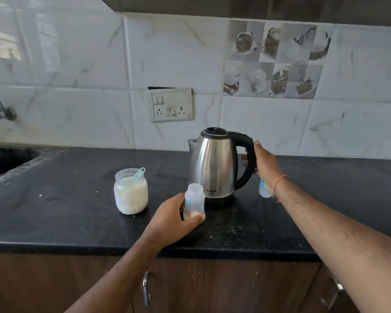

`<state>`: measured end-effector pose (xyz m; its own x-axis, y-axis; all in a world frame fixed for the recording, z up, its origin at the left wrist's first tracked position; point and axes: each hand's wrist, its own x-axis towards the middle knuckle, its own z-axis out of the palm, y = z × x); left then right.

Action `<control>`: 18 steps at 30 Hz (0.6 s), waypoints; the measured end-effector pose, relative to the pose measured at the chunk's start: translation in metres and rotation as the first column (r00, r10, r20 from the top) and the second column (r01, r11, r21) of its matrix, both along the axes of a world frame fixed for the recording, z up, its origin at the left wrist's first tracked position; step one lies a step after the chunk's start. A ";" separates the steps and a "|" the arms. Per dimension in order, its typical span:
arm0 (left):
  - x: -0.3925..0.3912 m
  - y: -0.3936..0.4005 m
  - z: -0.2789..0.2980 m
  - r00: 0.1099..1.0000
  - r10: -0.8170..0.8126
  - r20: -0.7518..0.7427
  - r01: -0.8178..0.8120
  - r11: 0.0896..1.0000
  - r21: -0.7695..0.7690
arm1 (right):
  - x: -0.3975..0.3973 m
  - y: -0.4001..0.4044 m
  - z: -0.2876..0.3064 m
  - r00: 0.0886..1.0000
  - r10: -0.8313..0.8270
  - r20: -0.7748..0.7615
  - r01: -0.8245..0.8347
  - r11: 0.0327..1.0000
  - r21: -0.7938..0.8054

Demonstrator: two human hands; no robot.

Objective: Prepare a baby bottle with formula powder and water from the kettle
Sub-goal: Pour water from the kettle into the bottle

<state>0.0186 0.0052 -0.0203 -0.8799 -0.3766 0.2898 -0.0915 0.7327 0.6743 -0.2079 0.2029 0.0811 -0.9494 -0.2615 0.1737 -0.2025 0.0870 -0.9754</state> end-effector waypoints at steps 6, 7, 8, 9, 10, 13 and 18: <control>-0.002 -0.002 0.001 1.000 0.004 0.005 -0.004 0.999 0.041 | -0.007 -0.005 -0.004 0.996 0.060 0.064 -0.053 0.993 -0.103; -0.002 -0.003 0.001 1.000 0.005 0.001 -0.005 0.999 0.047 | -0.006 -0.006 -0.004 0.995 0.070 0.073 -0.062 0.992 -0.109; -0.002 -0.003 0.000 1.000 0.006 -0.002 -0.006 0.999 0.053 | -0.005 -0.007 -0.003 0.994 0.075 0.079 -0.065 0.991 -0.120; -0.003 -0.004 0.000 1.000 0.010 -0.007 -0.009 0.998 0.061 | -0.003 -0.007 -0.003 0.994 0.080 0.078 -0.068 0.988 -0.138; -0.003 -0.004 0.000 1.000 0.017 -0.018 -0.016 0.997 0.073 | 0.000 -0.008 -0.003 0.994 0.082 0.071 -0.071 0.986 -0.152; -0.004 -0.006 -0.001 0.996 0.042 -0.074 -0.035 0.995 0.096 | 0.008 -0.011 -0.004 0.995 0.063 0.078 -0.048 0.982 -0.182; -0.005 -0.009 -0.002 0.991 0.057 -0.123 -0.041 0.990 0.133 | 0.019 -0.013 -0.006 0.995 -0.001 0.097 0.022 0.976 -0.218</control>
<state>0.0140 -0.0034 -0.0227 -0.8190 -0.4599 0.3431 -0.0335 0.6352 0.7716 -0.1892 0.1898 0.0748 -0.9672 -0.2160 0.1336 -0.1074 -0.1287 -0.9858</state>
